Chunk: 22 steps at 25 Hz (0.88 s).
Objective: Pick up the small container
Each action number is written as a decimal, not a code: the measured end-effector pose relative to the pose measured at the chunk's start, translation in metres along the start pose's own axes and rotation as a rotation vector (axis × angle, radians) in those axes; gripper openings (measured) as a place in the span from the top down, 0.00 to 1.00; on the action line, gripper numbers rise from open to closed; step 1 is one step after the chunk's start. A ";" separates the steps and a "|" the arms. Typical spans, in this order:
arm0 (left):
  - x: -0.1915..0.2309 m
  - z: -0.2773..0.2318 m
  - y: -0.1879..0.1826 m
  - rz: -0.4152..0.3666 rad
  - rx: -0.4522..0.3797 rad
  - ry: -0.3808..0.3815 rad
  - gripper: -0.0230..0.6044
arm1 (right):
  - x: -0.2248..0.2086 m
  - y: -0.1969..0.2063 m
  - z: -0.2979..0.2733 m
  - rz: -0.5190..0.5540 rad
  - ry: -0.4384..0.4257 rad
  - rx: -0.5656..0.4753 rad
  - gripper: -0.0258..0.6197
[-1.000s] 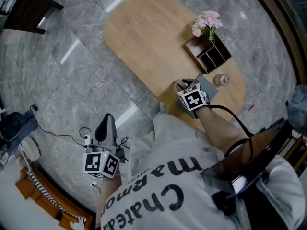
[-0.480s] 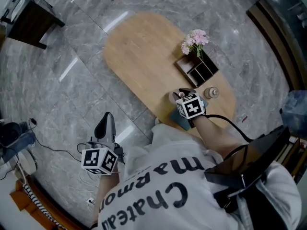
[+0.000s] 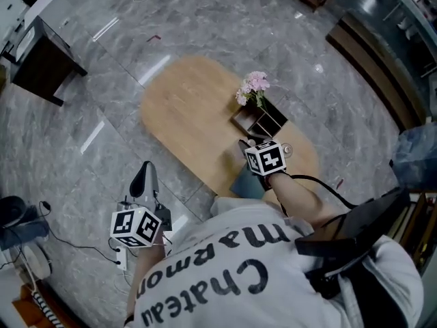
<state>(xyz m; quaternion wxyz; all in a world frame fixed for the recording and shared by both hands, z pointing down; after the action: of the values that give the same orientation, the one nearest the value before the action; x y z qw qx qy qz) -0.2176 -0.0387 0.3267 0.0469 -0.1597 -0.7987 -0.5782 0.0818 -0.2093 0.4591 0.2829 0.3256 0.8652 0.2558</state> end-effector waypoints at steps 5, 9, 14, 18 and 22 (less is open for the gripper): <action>-0.006 -0.002 -0.006 0.000 -0.015 0.032 0.94 | 0.001 -0.023 0.026 -0.088 -0.013 -0.119 0.77; -0.010 -0.003 -0.002 0.021 0.004 0.042 0.94 | 0.007 -0.038 0.050 -0.129 -0.025 -0.206 0.77; -0.022 -0.004 -0.013 0.013 -0.006 0.111 0.94 | 0.029 -0.056 0.081 -0.090 -0.037 -0.312 0.77; -0.030 0.004 -0.025 0.005 -0.024 0.178 0.94 | 0.052 -0.061 0.108 -0.073 -0.031 -0.385 0.77; -0.033 0.019 -0.037 0.019 -0.027 0.248 0.94 | 0.080 -0.068 0.138 -0.044 -0.022 -0.455 0.77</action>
<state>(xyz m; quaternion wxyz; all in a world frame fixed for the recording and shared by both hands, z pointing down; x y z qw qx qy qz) -0.1954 -0.0375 0.2786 0.1486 -0.0950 -0.7773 -0.6039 0.0932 -0.1622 0.2929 0.3639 0.2373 0.7889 0.4345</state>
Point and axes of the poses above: the fingertips, and each gripper's own axes: z backward along the fingers, x to its left, y out of its underside, the point moved 8 cm from there along z, backward along the fingers, and after that the axes turned 13 degrees about -y, right-handed, at the moved point
